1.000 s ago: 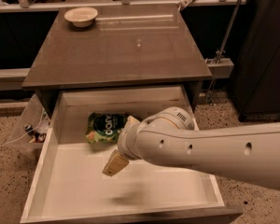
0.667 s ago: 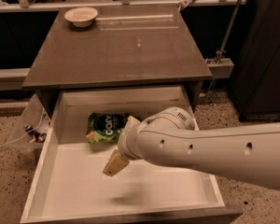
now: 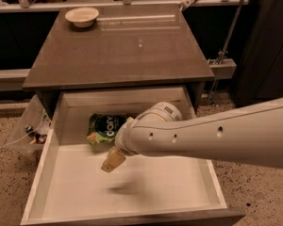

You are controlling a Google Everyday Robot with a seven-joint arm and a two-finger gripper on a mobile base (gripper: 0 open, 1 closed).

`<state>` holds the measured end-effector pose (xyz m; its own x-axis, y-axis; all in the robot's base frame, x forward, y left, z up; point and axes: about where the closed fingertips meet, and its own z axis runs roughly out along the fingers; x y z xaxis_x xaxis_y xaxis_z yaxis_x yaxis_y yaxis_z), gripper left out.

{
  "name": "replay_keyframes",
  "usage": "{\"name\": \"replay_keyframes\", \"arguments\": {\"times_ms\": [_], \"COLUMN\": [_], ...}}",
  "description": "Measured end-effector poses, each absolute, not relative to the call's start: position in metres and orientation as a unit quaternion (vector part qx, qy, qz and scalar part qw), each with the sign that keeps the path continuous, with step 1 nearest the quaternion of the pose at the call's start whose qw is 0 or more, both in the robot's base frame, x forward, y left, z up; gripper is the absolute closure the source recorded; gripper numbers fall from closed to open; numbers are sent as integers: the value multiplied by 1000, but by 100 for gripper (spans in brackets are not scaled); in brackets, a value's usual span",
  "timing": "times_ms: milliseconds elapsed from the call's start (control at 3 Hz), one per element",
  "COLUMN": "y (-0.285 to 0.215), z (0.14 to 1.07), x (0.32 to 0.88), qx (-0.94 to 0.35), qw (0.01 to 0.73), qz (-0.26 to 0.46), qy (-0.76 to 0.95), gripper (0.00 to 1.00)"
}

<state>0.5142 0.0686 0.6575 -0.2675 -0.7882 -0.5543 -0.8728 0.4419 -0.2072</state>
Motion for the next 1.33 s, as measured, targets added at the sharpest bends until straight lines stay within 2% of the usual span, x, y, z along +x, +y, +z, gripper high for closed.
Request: {"name": "replay_keyframes", "arguments": {"times_ms": [667,1333], "y": [96,95], "z": [669,665], "x": [540,542], "qx": [-512,-507], "qw": [327,325], "qz": [63,63], "qy": [792,796], "gripper": [0,0]}}
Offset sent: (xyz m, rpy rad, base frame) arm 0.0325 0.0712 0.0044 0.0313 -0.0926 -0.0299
